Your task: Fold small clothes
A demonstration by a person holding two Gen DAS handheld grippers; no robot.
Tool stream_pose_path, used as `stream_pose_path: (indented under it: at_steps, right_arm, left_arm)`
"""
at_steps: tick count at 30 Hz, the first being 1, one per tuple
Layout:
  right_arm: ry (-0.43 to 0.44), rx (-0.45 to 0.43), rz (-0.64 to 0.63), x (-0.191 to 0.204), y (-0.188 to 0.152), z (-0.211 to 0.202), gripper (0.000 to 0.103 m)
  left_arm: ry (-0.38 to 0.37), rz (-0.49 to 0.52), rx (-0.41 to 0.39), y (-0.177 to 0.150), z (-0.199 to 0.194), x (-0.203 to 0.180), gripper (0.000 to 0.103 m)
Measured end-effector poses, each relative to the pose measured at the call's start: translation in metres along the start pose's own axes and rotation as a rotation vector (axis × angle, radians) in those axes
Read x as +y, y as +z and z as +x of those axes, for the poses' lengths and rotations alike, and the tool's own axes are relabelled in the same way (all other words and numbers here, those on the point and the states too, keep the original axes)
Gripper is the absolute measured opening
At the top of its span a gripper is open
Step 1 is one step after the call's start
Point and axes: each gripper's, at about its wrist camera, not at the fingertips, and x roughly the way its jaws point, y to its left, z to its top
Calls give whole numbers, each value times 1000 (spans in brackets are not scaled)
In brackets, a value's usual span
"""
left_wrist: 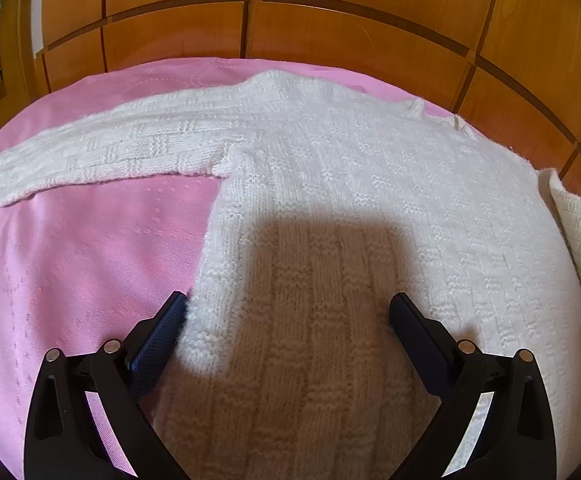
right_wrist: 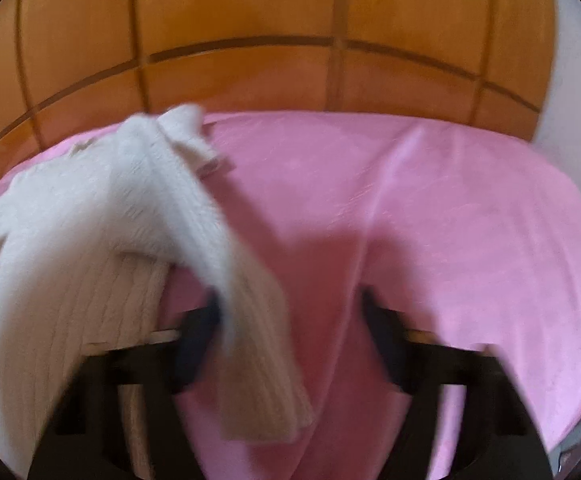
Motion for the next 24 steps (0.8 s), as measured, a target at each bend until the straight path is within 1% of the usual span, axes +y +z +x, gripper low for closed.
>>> stream_pose_path:
  at_steps: [1, 2, 3, 7, 10, 13, 15, 17, 19, 21, 22, 23, 24]
  right_arm:
    - [30, 16, -15, 2, 0, 1, 19]
    - [43, 18, -19, 3, 0, 3, 12]
    - [52, 14, -23, 3, 2, 2, 8]
    - [36, -20, 10, -12, 9, -14, 8]
    - [-12, -41, 59, -40, 25, -17, 8]
    - [-101, -37, 93, -69, 37, -15, 8]
    - [-143, -27, 124, -90, 37, -11, 8]
    - [-218, -12, 154, -114, 42, -2, 8]
    - [-276, -2, 173, -133, 46, 5, 8]
    - [-345, 8, 217, -159, 48, 9, 8]
    - [-373, 12, 244, -170, 48, 11, 13]
    - [-409, 19, 282, -182, 48, 14, 34]
    - [-453, 28, 310, -191, 49, 18, 46]
  left_arm:
    - [0, 0, 0, 0, 0, -1, 99]
    - [1, 1, 0, 0, 0, -1, 99]
    - [2, 1, 1, 0, 1, -1, 99]
    - [5, 4, 3, 0, 0, 0, 99]
    - [6, 4, 2, 1, 0, -1, 99]
    - [6, 4, 2, 1, 0, -1, 99]
    - [6, 4, 3, 1, 1, -1, 99]
    - [6, 4, 3, 1, 1, -1, 99]
    - [6, 4, 2, 0, 1, -1, 99]
    - [4, 5, 2, 0, 1, -1, 99]
    - [4, 5, 2, 0, 2, 0, 99]
    - [5, 6, 1, 0, 2, -1, 99]
    - [5, 7, 1, 0, 3, 0, 99]
